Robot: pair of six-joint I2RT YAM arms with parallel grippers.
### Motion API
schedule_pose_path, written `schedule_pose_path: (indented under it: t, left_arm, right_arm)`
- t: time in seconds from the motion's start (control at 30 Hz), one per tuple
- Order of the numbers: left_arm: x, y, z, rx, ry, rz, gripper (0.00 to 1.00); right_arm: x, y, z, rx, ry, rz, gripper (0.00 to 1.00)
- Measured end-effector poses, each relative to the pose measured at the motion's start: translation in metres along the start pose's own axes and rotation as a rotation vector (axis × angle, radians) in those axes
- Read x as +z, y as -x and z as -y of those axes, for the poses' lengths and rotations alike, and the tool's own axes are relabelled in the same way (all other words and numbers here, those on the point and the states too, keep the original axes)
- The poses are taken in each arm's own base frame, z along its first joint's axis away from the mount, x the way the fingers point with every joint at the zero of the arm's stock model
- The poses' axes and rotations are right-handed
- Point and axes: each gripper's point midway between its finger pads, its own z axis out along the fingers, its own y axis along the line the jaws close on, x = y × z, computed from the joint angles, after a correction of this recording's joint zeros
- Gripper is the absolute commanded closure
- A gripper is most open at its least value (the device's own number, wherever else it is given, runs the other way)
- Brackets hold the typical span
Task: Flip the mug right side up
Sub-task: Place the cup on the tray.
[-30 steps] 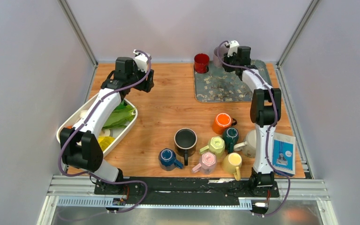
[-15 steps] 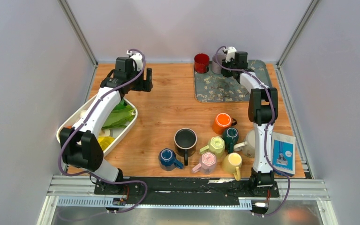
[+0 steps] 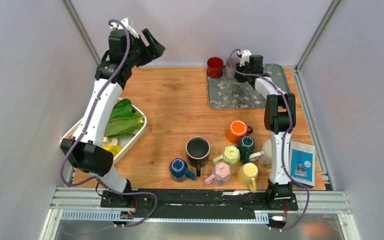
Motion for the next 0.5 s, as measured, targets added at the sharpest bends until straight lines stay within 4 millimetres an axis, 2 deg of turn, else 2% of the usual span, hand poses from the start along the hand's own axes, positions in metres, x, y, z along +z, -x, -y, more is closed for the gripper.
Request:
schedule_pose_path:
  t: [0.17, 0.33, 0.5]
  left_arm:
    - [-0.007, 0.024, 0.020, -0.162, -0.067, 0.020, 0.14]
    - [-0.015, 0.036, 0.021, -0.307, -0.094, 0.003, 0.14]
    - [-0.020, 0.050, 0.035, -0.377, -0.155, -0.001, 0.14]
  right_arm:
    - [0.000, -0.002, -0.001, 0.004, 0.001, -0.005, 0.68]
    - [0.000, -0.008, -0.001, 0.011, 0.002, -0.017, 0.55]
    - [0.000, -0.008, -0.001, 0.013, 0.002, -0.017, 0.54]
